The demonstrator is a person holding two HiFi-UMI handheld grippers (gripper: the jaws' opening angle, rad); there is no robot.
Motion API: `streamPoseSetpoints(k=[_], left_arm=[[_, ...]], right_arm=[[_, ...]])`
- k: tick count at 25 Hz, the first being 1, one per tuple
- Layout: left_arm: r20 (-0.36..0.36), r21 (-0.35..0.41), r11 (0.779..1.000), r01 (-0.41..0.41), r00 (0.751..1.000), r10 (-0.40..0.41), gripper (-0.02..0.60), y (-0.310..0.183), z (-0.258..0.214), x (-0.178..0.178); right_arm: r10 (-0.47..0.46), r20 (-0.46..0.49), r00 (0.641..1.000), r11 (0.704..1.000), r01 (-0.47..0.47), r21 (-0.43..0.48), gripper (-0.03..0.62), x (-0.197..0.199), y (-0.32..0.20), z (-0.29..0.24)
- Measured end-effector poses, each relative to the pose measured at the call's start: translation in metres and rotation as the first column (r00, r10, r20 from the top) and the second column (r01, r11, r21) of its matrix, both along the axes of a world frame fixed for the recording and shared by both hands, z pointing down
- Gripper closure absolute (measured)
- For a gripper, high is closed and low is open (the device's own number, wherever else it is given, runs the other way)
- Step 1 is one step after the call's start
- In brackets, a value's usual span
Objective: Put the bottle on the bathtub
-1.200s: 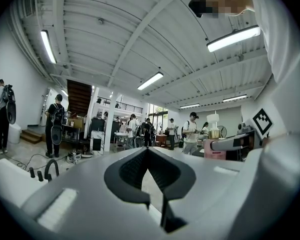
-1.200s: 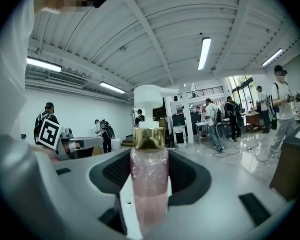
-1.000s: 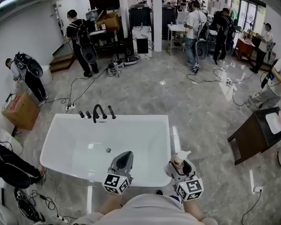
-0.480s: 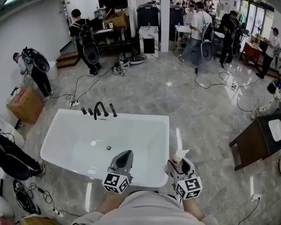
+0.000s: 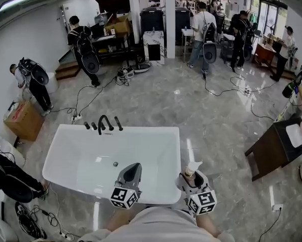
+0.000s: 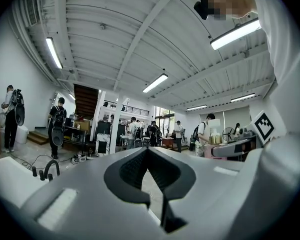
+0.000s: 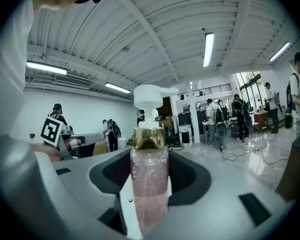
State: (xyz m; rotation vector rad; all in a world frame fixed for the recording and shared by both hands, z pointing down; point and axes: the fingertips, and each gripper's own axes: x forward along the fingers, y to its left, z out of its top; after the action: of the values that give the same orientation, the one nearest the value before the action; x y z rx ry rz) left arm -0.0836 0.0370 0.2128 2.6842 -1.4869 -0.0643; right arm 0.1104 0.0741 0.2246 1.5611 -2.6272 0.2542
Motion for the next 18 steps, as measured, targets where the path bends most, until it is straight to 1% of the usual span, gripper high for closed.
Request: streamPoseSetpoints(k=[4,8,12,14,18], left_arm=[[0.0,0.004,1.0,-0.003,1.0,0.003,0.578,-0.007,0.001,-0.004],[-0.002,-0.008,1.0,0.002,1.0,-0.002,0.578,-0.012,0.004,-0.008],[0.004,-0.016,1.0,0.005,1.0,-0.004,0.578,-0.03,0.009,-0.017],[0.003,-0.034,0.999,0.003,1.0,-0.003,0.578,-0.043,0.019,-0.019],[0.033,-0.119,0.993,0.018,0.999,-0.014,0.578,-0.043,0.047,-0.036]], right_arm=[[0.002,-0.007,1.0,1.0,-0.002,-0.01,0.378,-0.004,0.001,0.002],[-0.001,-0.022,1.0,0.999,0.0,-0.044,0.378,-0.005,0.004,0.006],[0.009,-0.038,0.999,0.998,-0.011,-0.054,0.378,-0.006,-0.012,0.01],[0.014,-0.05,0.999,0.998,-0.017,-0.057,0.378,-0.004,-0.026,0.015],[-0.013,-0.064,0.998,0.995,0.006,-0.103,0.378,-0.018,-0.032,0.036]])
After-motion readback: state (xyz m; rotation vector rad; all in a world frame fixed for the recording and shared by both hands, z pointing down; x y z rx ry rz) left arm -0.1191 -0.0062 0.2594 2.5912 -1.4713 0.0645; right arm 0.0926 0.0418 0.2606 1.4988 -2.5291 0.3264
